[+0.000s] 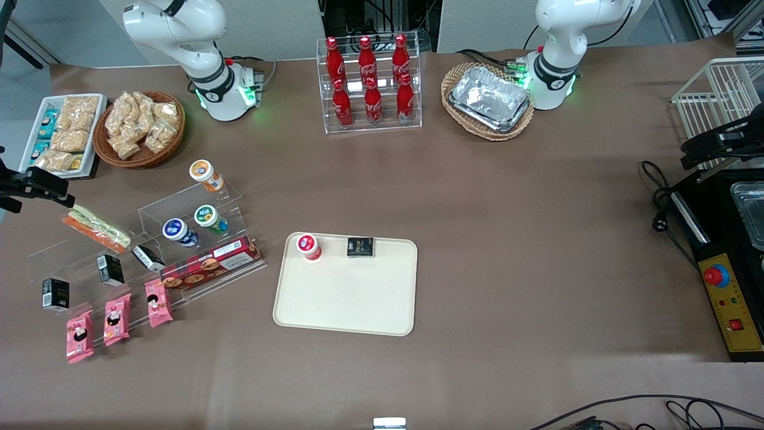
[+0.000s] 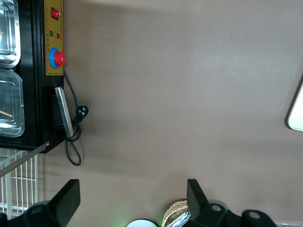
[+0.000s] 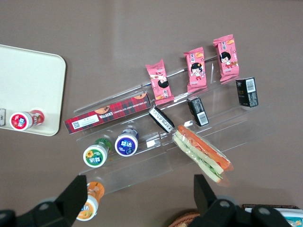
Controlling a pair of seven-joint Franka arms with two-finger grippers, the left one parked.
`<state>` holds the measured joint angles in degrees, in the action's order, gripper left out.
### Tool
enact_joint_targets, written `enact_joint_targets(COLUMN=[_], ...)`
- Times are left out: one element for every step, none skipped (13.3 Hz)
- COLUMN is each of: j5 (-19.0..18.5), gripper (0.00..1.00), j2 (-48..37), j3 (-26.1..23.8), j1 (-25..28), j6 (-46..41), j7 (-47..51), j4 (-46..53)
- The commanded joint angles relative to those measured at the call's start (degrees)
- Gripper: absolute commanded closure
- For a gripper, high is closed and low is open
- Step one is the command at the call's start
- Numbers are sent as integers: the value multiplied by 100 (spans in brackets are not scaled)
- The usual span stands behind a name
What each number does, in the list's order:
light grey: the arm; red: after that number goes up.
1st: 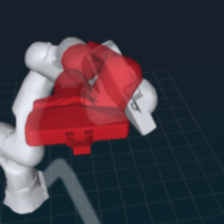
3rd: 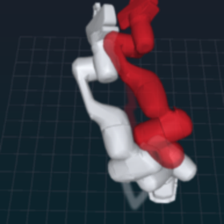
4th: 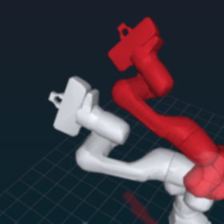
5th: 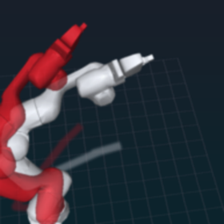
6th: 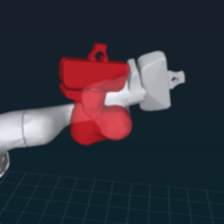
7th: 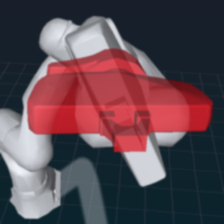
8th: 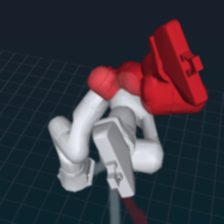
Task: Place sandwich on tray
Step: 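Move the right gripper toward the wrapped sandwich on the acrylic rack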
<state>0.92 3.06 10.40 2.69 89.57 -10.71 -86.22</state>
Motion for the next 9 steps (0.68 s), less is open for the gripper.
enact_joint_targets(j5=[-22,-22,-40,-31,-66,-49,-40,-40,-66], gripper=[0,0,0,0,0,0,0,0,0], j2=[-7,10,10,2,2,2,-7,-7,-7], j3=[-12,-12,-12,-12,-21,-21,5,23,32], j1=[12,3,3,12,12,12,-23,-49,-58], j6=[34,34,26,-1,-36,-45,-62,-123,-141], j7=[-62,-71,-141,-368,-596,-868,-1350,-1885,-2221], j4=[62,62,62,62,62,53,44,36,1])
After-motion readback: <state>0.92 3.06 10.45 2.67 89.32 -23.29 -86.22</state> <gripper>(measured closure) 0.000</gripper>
